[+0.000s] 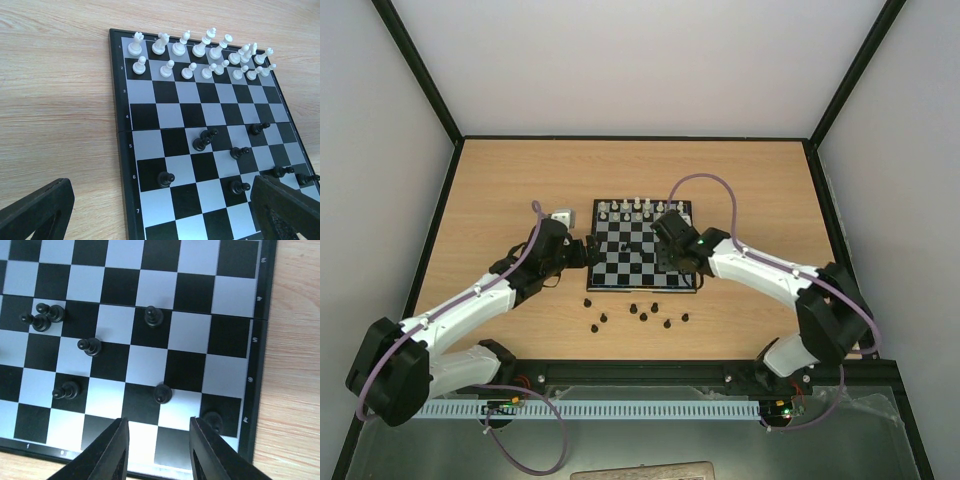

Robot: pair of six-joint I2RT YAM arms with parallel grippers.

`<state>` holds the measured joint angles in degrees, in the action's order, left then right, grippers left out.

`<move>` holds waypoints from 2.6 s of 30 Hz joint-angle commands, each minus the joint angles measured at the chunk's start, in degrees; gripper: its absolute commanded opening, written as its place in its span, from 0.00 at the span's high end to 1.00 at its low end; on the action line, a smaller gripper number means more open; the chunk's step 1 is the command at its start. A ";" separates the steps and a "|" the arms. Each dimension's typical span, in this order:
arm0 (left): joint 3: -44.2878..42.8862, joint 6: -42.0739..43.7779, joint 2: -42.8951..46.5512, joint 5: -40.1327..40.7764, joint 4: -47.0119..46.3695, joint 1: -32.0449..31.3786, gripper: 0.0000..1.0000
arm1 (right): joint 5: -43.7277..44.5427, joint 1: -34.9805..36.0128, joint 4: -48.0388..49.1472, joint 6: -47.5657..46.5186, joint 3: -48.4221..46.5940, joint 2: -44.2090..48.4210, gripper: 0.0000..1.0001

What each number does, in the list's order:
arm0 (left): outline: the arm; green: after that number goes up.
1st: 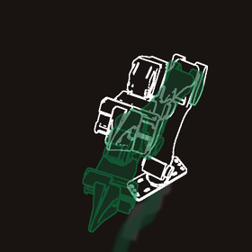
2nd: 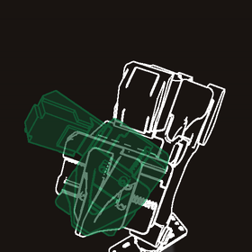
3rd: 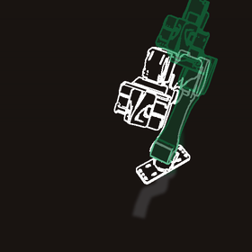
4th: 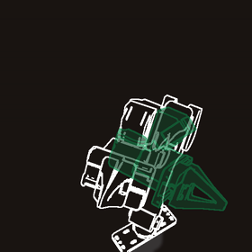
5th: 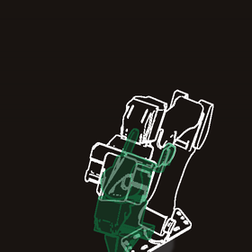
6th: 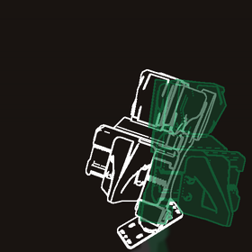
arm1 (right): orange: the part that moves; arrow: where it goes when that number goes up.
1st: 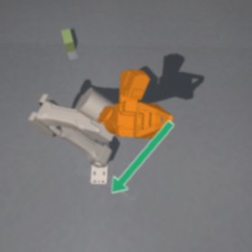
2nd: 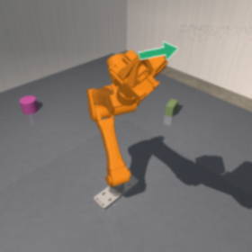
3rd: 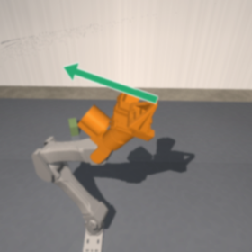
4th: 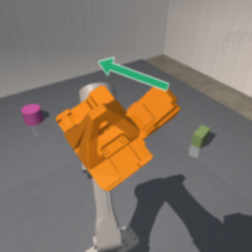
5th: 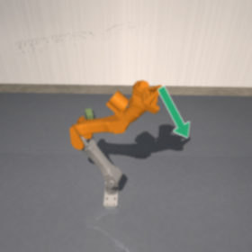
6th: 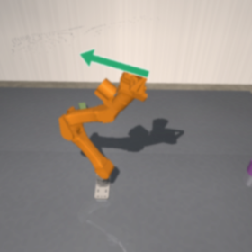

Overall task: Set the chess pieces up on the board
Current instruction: Adjust the chess piece on the chessboard.

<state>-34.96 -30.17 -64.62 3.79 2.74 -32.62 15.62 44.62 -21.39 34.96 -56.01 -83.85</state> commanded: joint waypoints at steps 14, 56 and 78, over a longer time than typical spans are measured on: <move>-1.32 0.47 -0.63 1.22 0.60 -0.54 0.01 | -0.19 -0.14 -3.02 -2.70 -5.35 -12.43 0.70; -1.27 0.48 -0.16 1.39 0.50 -0.84 0.00 | 0.57 -0.68 -3.48 -2.64 -2.57 -11.19 0.94; -1.41 0.49 -0.25 1.89 0.64 -1.10 0.00 | 2.31 -0.72 -2.32 -2.68 -1.95 -12.01 0.93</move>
<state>-34.96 -30.15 -65.01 5.02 2.74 -33.32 16.43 44.21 -21.91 32.18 -57.58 -95.33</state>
